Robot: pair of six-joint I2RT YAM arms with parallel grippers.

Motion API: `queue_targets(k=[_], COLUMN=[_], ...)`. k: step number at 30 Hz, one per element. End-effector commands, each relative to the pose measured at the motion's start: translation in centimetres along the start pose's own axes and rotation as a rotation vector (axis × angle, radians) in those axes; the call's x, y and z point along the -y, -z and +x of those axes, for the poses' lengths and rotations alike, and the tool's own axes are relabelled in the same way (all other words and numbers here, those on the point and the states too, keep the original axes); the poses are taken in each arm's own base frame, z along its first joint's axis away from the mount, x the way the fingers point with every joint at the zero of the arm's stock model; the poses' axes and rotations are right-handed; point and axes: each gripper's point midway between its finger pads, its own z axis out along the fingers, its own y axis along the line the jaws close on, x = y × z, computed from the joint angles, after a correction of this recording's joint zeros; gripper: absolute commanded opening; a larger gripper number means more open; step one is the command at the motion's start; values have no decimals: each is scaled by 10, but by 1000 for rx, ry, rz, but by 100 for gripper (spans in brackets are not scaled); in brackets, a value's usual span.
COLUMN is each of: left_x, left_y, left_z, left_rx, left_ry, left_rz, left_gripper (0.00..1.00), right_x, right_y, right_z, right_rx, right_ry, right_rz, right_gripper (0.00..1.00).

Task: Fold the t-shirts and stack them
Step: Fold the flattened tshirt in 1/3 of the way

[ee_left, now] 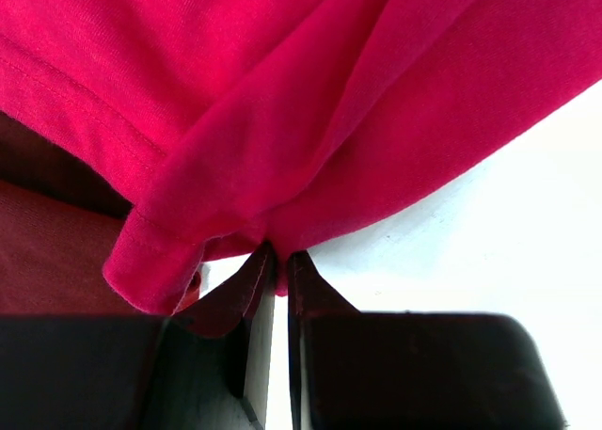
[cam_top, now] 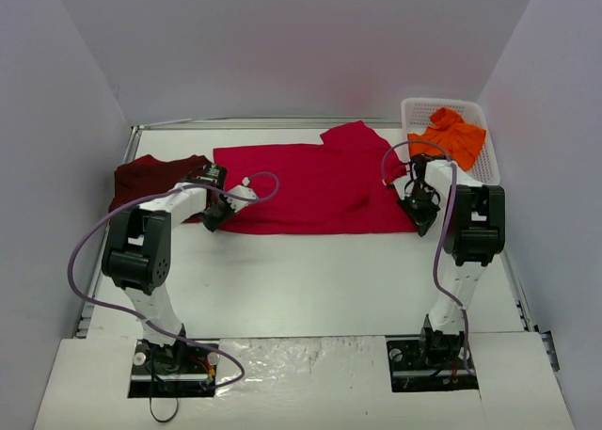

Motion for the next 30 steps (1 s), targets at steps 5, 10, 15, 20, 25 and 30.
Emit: queue_targets(k=[5,10,15,20,25,30], left_x=[8,16,29,45,57,69], left_y=[21,32,41,52,58,63], left_z=[-5,2,15,26,43,52], left_rx=[18,11,-7,-25,-60,-79], left_ry=[1,-18,-30,-59,-78,-85], left_rz=[16,29,50,90,109,157], left_gripper=[2,2,2,2,2,2], right_x=[9,7,5,-1,-10,-18], right_y=[3,11,22,27,35,40], right_z=[23,40,52,61,70,81], right_rx=[-57,-86,-91,-101,-112,-128], right_ry=[6,24,35,47,59,80], right_rz=[27,38,43,27,2,-23], right_gripper=[0,0,0,0,0,0])
